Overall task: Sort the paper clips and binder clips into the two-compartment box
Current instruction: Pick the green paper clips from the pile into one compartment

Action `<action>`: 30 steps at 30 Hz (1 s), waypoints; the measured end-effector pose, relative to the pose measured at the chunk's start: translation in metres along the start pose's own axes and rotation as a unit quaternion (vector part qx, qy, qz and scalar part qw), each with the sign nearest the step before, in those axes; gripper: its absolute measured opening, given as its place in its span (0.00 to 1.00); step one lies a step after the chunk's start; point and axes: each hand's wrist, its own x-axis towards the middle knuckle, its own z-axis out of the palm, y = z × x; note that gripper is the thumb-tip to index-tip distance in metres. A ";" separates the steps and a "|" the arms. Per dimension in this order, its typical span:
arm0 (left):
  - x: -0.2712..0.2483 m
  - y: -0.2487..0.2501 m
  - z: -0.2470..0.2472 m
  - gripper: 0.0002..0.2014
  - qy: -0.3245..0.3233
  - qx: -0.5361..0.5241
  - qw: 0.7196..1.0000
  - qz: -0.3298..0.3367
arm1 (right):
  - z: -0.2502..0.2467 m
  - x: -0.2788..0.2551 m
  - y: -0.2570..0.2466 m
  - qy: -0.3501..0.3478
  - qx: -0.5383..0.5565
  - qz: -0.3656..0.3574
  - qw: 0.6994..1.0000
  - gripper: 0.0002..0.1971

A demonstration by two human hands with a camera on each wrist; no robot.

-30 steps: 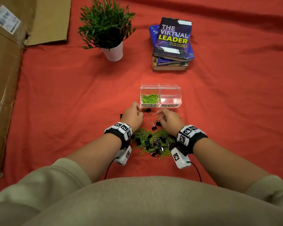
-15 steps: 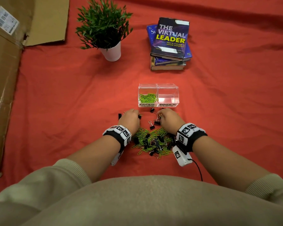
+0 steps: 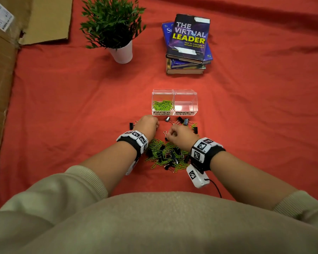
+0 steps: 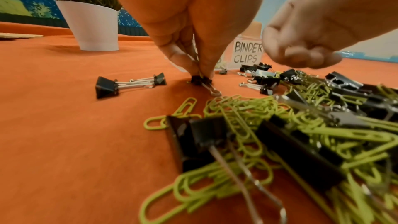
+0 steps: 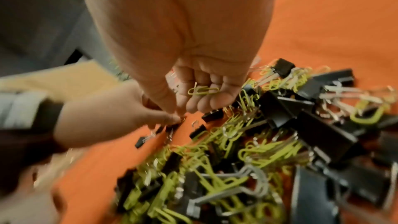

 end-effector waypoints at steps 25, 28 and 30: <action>-0.014 -0.005 -0.011 0.05 0.019 -0.067 0.996 -0.059 | 0.021 -0.008 0.002 -0.045 -0.202 -0.087 0.974 0.12; -0.022 -0.008 -0.022 0.05 0.069 -0.172 0.977 -0.105 | 0.019 -0.005 -0.003 -0.063 -0.180 -0.045 0.981 0.10; -0.026 -0.010 -0.027 0.05 0.084 -0.227 0.964 -0.110 | 0.015 -0.006 -0.006 -0.080 -0.147 -0.009 0.986 0.09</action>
